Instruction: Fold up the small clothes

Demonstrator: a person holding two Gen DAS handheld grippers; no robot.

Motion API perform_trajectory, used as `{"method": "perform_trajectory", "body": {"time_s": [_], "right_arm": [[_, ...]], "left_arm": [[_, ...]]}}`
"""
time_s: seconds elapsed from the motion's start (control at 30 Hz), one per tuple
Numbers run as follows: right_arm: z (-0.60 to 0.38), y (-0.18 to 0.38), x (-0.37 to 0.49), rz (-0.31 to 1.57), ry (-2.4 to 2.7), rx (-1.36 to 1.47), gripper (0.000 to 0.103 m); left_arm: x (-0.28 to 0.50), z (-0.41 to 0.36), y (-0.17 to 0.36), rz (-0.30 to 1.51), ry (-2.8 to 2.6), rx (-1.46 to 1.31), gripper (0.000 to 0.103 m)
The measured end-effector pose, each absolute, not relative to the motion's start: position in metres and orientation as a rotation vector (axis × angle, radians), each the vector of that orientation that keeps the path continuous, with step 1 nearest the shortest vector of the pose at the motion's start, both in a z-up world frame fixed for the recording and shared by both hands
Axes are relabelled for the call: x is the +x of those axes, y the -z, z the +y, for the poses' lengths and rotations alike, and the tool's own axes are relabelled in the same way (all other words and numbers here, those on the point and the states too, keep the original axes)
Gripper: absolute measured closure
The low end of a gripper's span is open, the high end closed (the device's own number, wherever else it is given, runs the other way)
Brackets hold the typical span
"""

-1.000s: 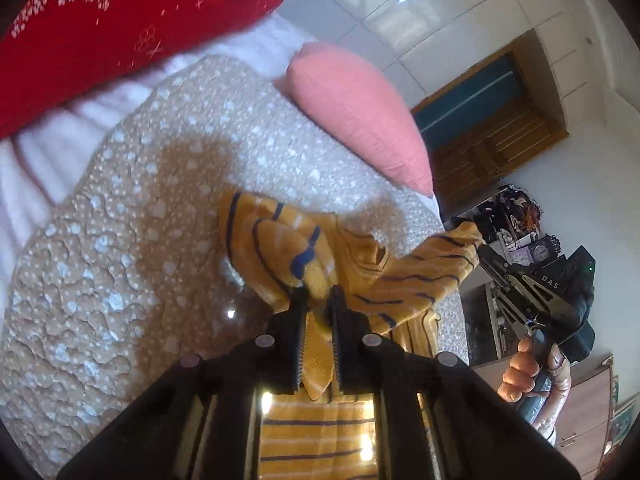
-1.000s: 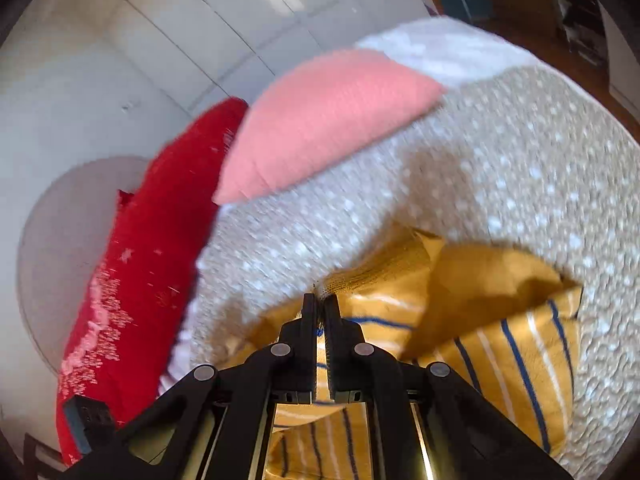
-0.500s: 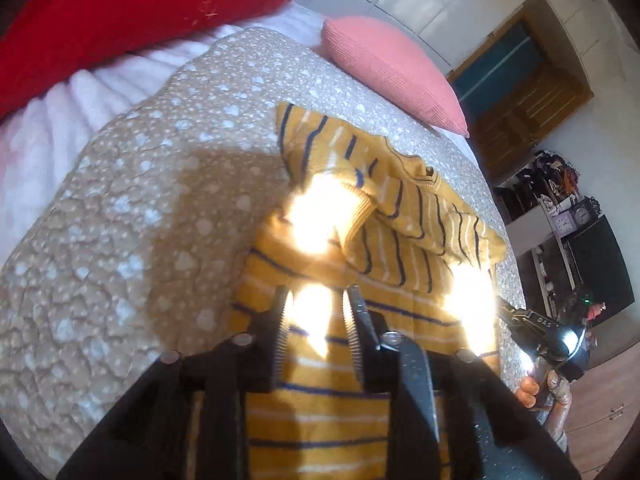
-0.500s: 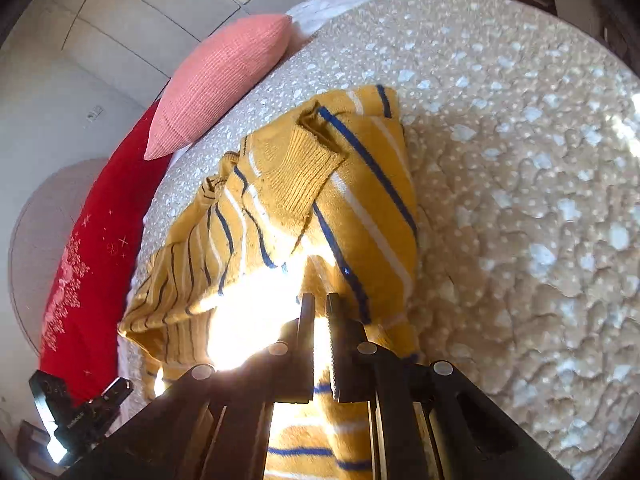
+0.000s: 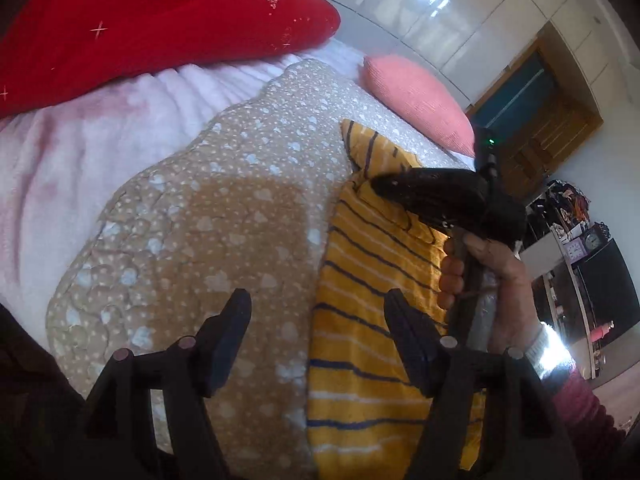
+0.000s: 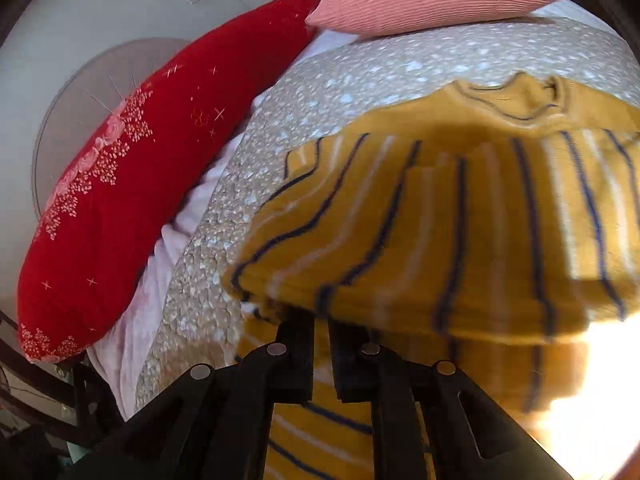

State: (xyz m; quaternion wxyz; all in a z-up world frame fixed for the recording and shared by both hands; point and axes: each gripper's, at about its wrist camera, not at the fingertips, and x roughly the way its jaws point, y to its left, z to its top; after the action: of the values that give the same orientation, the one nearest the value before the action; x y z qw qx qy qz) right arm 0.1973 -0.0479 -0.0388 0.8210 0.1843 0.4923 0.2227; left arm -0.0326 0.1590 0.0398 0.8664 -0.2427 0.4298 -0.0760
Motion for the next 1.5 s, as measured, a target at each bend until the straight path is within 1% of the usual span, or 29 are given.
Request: {"method": "perform_trajectory", "body": {"time_s": [0.07,0.17,0.23,0.3,0.4,0.43,0.47,0.5,0.53,0.57,0.6,0.63,0.67,0.7,0.77,0.8,0.93,1.1,1.13,1.17,1.27,1.4,1.5], "right_arm": [[-0.022,0.042,0.196,1.074,-0.506,0.406,0.095],[0.004,0.045,0.175,1.161,-0.705,0.414,0.095],[0.0,0.032,0.148,1.12,-0.723,0.316,0.095],[-0.028,0.019,0.133,1.065,-0.704,0.31,0.095],[-0.108,0.003,0.126,0.972,-0.544,0.379,0.094],[-0.137,-0.001,0.128,0.948,-0.473,0.402,0.092],[-0.172,0.0,0.13,0.936,-0.397,0.446,0.089],[-0.203,0.004,0.132,0.929,-0.32,0.501,0.077],[-0.236,0.011,0.132,0.928,-0.237,0.554,0.057],[-0.269,0.022,0.129,0.938,-0.137,0.603,0.047],[-0.296,0.031,0.121,0.947,-0.056,0.646,0.048],[-0.319,0.038,0.108,0.93,-0.043,0.707,0.055],[-0.335,0.042,0.094,0.904,-0.073,0.766,0.058],[-0.346,0.044,0.076,0.895,-0.075,0.788,0.057],[-0.359,0.046,0.038,0.899,-0.011,0.739,0.049],[-0.366,0.049,0.019,0.897,-0.002,0.722,0.048],[-0.38,0.062,-0.054,0.862,-0.049,0.761,0.049],[-0.358,0.063,-0.107,0.864,-0.162,0.766,0.049],[-0.35,0.064,-0.111,0.872,-0.199,0.768,0.048],[-0.342,0.065,-0.116,0.878,-0.245,0.773,0.049],[-0.307,0.07,-0.129,0.903,-0.384,0.799,0.049],[-0.282,0.074,-0.147,0.891,-0.409,0.789,0.048],[-0.276,0.078,-0.153,0.892,-0.437,0.801,0.049]], "left_arm": [[-0.039,0.167,-0.041,0.892,0.148,-0.509,0.035],[-0.045,0.178,-0.044,0.874,0.137,-0.506,0.033],[-0.047,0.182,-0.045,0.866,0.142,-0.512,0.032],[-0.049,0.182,-0.047,0.855,0.151,-0.514,0.031],[-0.053,0.177,-0.049,0.843,0.171,-0.503,0.026],[-0.053,0.174,-0.048,0.846,0.174,-0.496,0.025],[-0.053,0.17,-0.045,0.858,0.174,-0.49,0.024],[-0.051,0.166,-0.042,0.876,0.176,-0.488,0.024],[-0.05,0.161,-0.039,0.893,0.185,-0.491,0.024],[-0.049,0.157,-0.035,0.908,0.197,-0.494,0.024],[-0.048,0.152,-0.032,0.926,0.206,-0.492,0.024],[-0.048,0.147,-0.029,0.945,0.214,-0.485,0.024],[-0.049,0.143,-0.026,0.961,0.22,-0.474,0.024],[-0.051,0.139,-0.025,0.972,0.221,-0.46,0.024],[-0.053,0.134,-0.021,0.99,0.23,-0.441,0.024],[-0.053,0.134,-0.019,1.001,0.24,-0.447,0.024],[-0.058,0.129,-0.008,1.02,0.272,-0.491,0.018],[-0.068,0.119,-0.005,1.032,0.361,-0.557,0.018],[-0.07,0.117,-0.003,1.04,0.396,-0.588,0.019],[-0.073,0.115,0.0,1.044,0.424,-0.613,0.027],[-0.081,0.112,0.006,1.056,0.428,-0.628,0.043],[-0.091,0.115,0.008,1.065,0.484,-0.695,0.043],[-0.096,0.105,0.013,1.086,0.514,-0.656,0.043]]}}
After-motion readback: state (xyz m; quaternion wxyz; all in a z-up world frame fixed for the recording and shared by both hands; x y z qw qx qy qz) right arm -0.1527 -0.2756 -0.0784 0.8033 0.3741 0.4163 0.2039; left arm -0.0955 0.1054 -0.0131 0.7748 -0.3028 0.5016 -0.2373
